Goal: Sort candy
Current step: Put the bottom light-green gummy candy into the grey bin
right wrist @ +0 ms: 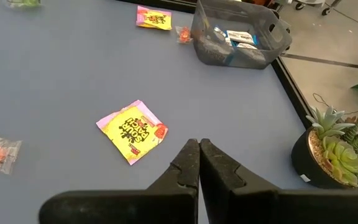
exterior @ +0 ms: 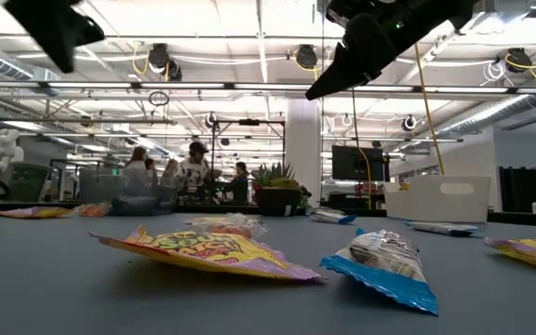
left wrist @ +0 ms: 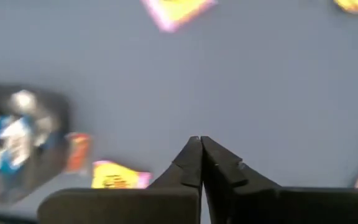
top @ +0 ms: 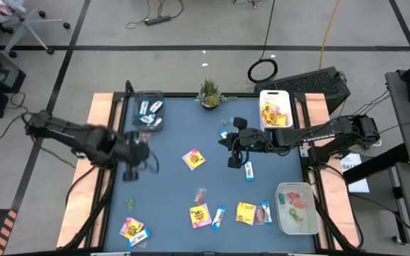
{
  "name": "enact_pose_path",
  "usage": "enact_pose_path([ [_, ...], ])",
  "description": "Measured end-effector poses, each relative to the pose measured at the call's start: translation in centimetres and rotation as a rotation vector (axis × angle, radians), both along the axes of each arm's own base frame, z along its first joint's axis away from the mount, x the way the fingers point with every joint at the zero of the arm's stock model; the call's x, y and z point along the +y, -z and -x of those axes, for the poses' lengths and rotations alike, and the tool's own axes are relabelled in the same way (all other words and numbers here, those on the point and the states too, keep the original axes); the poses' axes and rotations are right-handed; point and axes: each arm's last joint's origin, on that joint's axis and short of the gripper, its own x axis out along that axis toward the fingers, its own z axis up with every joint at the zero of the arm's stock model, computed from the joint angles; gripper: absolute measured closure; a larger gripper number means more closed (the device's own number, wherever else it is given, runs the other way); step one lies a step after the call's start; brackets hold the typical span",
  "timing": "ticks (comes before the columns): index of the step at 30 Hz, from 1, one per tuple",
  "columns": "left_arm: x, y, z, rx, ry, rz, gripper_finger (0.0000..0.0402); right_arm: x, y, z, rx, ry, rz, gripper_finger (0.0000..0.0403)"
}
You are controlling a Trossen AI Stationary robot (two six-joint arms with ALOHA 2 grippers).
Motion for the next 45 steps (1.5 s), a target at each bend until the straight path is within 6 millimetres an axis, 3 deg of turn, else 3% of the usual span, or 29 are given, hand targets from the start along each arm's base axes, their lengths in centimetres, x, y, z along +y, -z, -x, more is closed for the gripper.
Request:
enact_pose_path([
  [5, -4.9, 1.7, -0.5, 0.097, 0.123, 0.013, 0.0396, 0.0, 0.0, 0.0, 0.000, 0.000, 0.000, 0.0403],
  [11, -10.4, 5.2, -0.8, 0.333, 0.198, 0.086, 0.0396, 0.0, 0.0, 0.0, 0.000, 0.000, -0.001, 0.0403],
  [17, -13.6, 8.7, -1.0, 0.513, 0.135, 0.073, 0.0368, 0.0, 0.0, 0.0, 0.000, 0.000, -0.001, 0.0403],
  [26, -13.5, 11.7, -1.8, 0.657, 0.114, -0.004, 0.0274, 0.0, 0.0, 0.0, -0.001, -0.001, -0.006, 0.0403],
  [32, -12.7, 13.8, -1.5, 0.677, 0.188, 0.031, 0.0258, 0.0, 0.0, 0.0, 0.000, -0.001, -0.006, 0.0403],
  [39, -12.9, 14.8, -1.7, 0.625, 0.254, 0.082, 0.0272, 0.0, 0.0, 0.0, 0.001, 0.000, -0.006, 0.0403],
  [45, -13.2, 14.7, -1.3, 0.633, 0.308, 0.077, 0.0356, 0.0, 0.0, 0.0, 0.000, -0.001, -0.006, 0.0403],
])
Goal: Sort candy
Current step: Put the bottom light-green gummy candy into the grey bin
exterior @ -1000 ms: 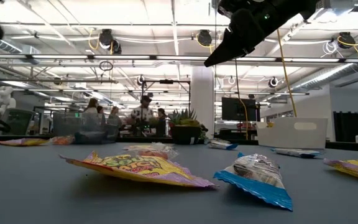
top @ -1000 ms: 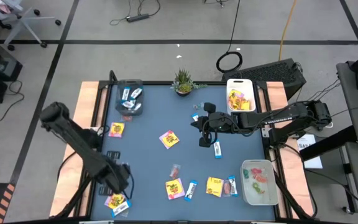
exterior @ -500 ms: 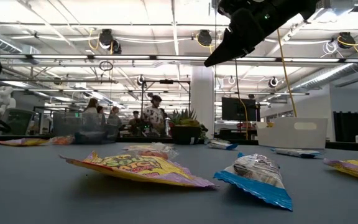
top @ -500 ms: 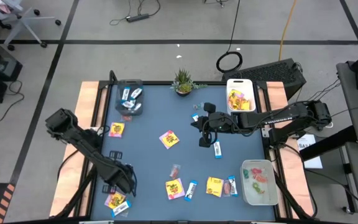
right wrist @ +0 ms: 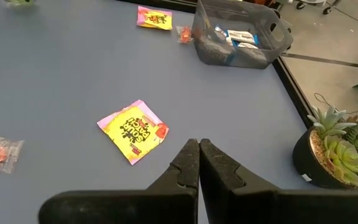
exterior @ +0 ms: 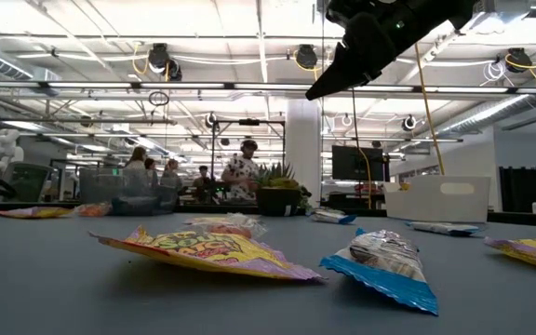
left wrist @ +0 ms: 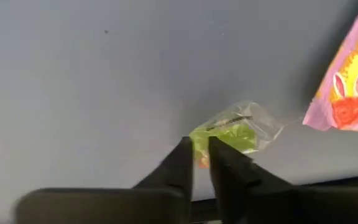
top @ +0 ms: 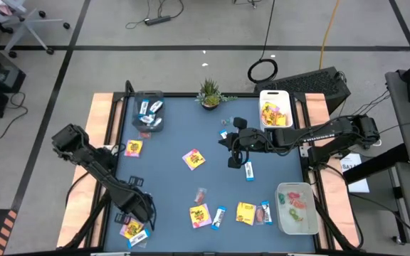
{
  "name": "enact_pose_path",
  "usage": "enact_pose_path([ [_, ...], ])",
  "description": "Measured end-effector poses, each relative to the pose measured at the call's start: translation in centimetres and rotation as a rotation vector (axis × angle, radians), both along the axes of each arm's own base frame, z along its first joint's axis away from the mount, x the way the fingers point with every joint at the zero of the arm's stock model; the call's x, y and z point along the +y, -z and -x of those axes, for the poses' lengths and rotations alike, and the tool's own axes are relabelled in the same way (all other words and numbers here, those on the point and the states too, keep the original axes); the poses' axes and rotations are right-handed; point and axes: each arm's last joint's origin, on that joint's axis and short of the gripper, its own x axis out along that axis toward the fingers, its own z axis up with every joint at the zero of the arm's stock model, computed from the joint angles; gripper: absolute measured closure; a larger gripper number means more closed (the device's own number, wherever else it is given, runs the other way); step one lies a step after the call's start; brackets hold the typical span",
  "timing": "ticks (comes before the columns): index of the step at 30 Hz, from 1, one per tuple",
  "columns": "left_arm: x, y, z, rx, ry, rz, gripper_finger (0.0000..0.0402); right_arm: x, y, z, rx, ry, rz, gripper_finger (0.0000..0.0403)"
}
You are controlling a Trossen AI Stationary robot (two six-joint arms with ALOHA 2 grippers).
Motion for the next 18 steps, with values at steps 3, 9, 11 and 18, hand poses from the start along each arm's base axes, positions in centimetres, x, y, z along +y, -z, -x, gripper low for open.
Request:
enact_pose_path([
  [3, 0.0, 0.0, 0.0, 0.003, 0.018, 0.009, 0.0393, 0.0, 0.0, 0.0, 0.000, 0.000, 0.000, 0.0403],
  [9, -0.1, -1.0, -0.3, -0.051, 0.028, 0.030, 0.0398, 0.0, 0.0, 0.0, 0.003, 0.000, 0.001, 0.0403],
  [11, 0.1, -1.6, -0.5, -0.094, 0.006, 0.050, 0.0399, 0.1, 0.2, 0.1, 0.020, -0.005, 0.002, 0.0403],
  [18, 0.9, -4.4, -2.6, -0.431, -0.124, 0.153, 0.0400, 3.1, 0.9, 0.7, 0.073, -0.065, -0.048, 0.0403],
])
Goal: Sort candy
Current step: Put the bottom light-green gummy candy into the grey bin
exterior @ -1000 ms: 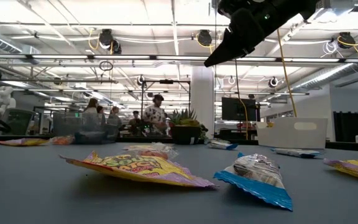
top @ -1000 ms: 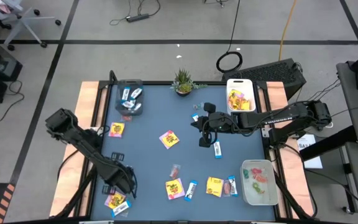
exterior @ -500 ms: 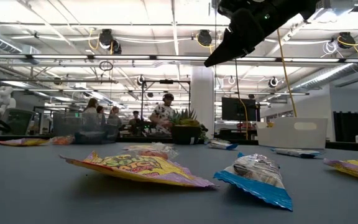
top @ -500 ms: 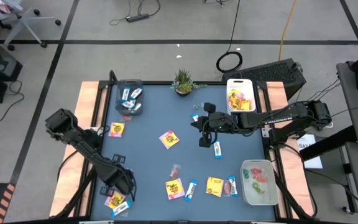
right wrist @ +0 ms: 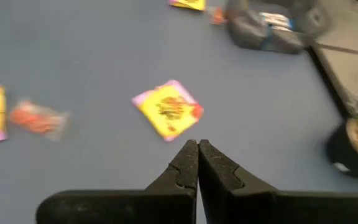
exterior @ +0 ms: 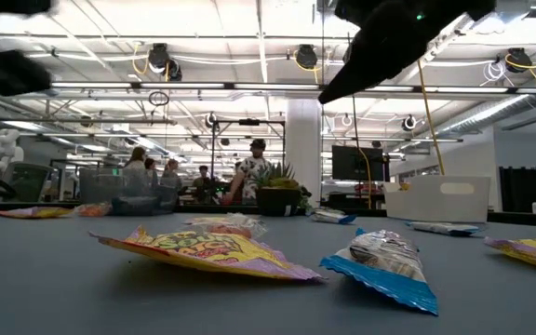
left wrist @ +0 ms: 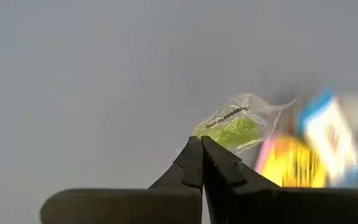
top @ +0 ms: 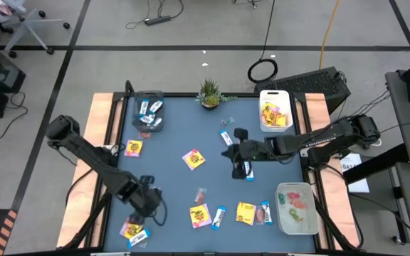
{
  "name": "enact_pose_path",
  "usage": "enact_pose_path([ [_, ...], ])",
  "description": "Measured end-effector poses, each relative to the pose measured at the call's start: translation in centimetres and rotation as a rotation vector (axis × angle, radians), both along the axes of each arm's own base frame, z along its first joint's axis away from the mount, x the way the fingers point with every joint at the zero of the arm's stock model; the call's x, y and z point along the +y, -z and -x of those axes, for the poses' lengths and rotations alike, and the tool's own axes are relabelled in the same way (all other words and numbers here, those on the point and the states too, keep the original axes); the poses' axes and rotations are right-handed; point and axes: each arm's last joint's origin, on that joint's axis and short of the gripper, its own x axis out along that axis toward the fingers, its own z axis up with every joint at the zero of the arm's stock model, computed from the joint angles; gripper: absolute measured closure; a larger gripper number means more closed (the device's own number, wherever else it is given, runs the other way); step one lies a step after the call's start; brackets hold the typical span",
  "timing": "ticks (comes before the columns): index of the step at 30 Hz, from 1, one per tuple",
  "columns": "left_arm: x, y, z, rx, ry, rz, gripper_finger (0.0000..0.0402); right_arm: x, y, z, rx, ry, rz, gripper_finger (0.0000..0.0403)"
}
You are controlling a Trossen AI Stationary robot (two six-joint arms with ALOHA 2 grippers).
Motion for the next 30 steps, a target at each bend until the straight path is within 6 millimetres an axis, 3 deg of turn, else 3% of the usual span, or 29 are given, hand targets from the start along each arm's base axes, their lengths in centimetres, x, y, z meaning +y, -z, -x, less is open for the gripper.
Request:
enact_pose_path([
  [8, 2.8, -1.9, -5.3, -0.475, -0.285, -0.036, 0.0401, 4.6, 1.5, 0.9, -0.196, -0.076, 0.012, 0.0403],
  [12, 5.1, -1.6, -7.3, -0.659, -0.364, -0.015, 0.0401, 6.2, 2.3, 1.0, -0.273, -0.089, 0.056, 0.0391],
  [20, 8.9, -1.3, -9.3, -0.882, -0.414, 0.224, 0.0401, 8.1, 3.2, -0.5, -0.407, -0.134, 0.099, 0.0287],
  [25, 9.3, -1.4, -9.6, -0.913, -0.403, 0.270, 0.0401, 8.1, 3.3, -0.9, -0.440, -0.110, 0.126, 0.0213],
  [30, 9.4, -1.5, -9.7, -0.924, -0.407, 0.276, 0.0401, 8.4, 3.0, -1.0, -0.468, -0.182, 0.105, 0.0183],
])
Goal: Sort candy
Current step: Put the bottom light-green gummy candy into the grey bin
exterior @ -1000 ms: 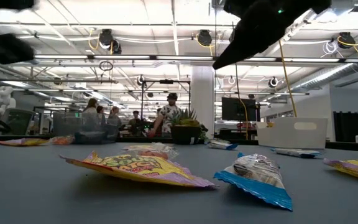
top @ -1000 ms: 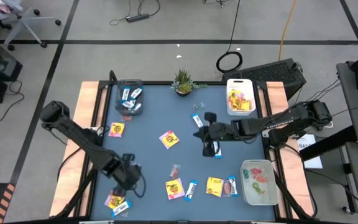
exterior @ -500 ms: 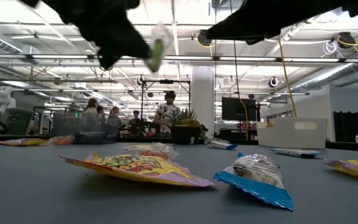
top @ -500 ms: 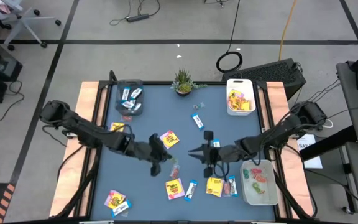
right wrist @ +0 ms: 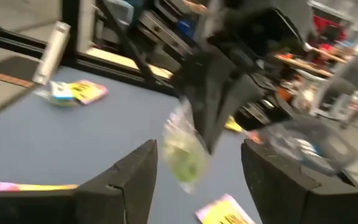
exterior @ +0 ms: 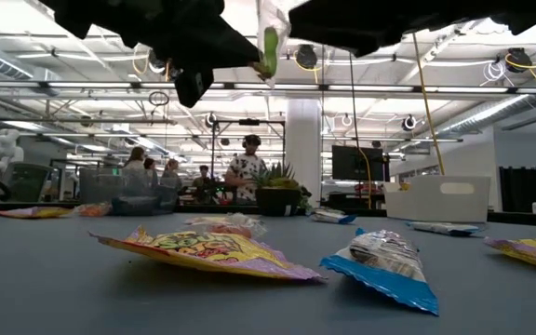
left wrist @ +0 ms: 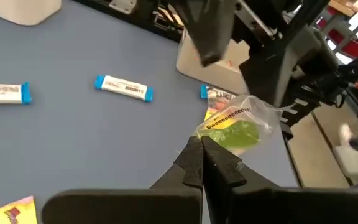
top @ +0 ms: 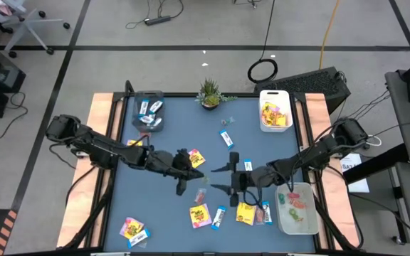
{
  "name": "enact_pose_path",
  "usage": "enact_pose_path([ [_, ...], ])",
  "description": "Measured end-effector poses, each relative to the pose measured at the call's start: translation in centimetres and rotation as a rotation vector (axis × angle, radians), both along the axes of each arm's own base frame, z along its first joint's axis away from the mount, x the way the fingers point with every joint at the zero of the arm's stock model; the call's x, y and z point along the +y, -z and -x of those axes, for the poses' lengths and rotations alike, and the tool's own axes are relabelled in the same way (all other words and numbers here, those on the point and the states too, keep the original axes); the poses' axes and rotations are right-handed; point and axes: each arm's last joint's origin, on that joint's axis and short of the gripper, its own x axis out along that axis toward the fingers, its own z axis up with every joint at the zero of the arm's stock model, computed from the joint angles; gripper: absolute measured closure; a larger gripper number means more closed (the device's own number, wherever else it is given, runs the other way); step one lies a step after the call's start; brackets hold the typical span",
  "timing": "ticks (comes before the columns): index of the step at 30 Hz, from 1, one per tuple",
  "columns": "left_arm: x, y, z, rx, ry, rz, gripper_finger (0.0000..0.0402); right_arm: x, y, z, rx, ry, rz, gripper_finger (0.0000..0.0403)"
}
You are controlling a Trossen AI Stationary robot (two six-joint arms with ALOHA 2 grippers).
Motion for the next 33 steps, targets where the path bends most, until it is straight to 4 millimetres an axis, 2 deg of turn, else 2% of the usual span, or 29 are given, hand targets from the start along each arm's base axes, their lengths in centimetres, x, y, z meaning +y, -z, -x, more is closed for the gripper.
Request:
enact_pose_path([
  [4, 0.2, -0.4, -0.2, -0.040, -0.005, 0.010, 0.0401, 0.3, -0.4, 0.0, -0.033, -0.083, -0.013, 0.0186],
  [11, 0.7, -0.8, -0.4, -0.079, -0.013, 0.024, 0.0401, 0.0, -0.4, -0.2, -0.040, -0.077, -0.007, 0.0222],
  [18, 0.8, -1.1, -0.5, -0.111, -0.003, 0.035, 0.0401, -0.9, -0.5, -0.5, -0.049, -0.050, -0.017, 0.0284],
  [24, 0.8, -1.2, -0.6, -0.124, 0.002, 0.026, 0.0399, -0.9, -0.7, -0.5, -0.063, -0.049, -0.005, 0.0369],
  [26, 0.8, -1.2, -0.6, -0.129, 0.007, 0.009, 0.0391, -0.9, -1.0, -0.6, -0.069, -0.045, 0.013, 0.0393],
  [33, 0.8, -0.8, -0.5, -0.107, 0.035, -0.143, 0.0338, 0.3, -3.2, -0.7, -0.016, -0.071, 0.009, 0.0397],
])
